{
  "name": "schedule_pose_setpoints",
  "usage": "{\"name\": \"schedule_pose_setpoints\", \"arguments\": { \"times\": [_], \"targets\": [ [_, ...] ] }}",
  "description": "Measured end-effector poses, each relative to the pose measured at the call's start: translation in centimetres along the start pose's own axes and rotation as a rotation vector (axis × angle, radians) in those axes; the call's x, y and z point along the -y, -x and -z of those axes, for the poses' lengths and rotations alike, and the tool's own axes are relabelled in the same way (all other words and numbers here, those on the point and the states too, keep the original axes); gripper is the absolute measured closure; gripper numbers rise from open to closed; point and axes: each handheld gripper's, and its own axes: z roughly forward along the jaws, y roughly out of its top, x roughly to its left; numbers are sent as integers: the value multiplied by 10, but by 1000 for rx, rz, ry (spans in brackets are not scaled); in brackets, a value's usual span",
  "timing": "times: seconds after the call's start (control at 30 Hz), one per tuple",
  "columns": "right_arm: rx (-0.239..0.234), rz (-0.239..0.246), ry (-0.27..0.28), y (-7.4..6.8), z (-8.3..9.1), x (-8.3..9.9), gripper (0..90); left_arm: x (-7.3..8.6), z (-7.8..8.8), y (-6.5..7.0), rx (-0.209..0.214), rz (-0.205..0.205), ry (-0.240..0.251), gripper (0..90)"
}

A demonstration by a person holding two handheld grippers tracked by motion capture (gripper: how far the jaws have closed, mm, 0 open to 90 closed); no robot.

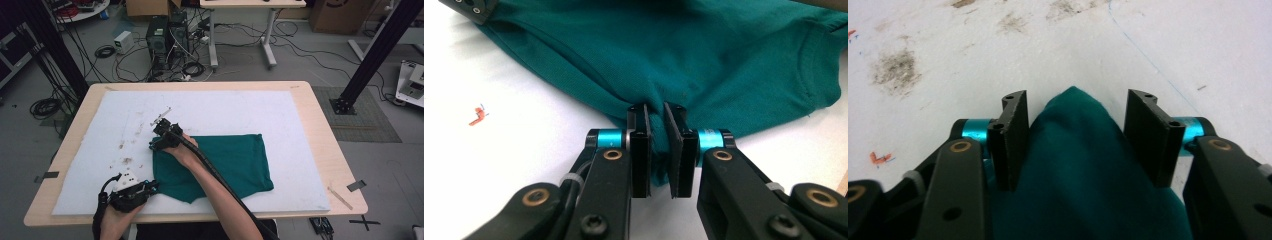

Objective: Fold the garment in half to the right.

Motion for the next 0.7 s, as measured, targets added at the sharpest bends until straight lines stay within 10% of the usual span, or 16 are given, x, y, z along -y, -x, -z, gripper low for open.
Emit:
{"name": "schedule_pose_setpoints", "arguments": {
  "times": [0.7],
  "targets": [
    [1,18,14,-3,1,-1,849,0,3,1,-9,-7,23,832]
  ]
}}
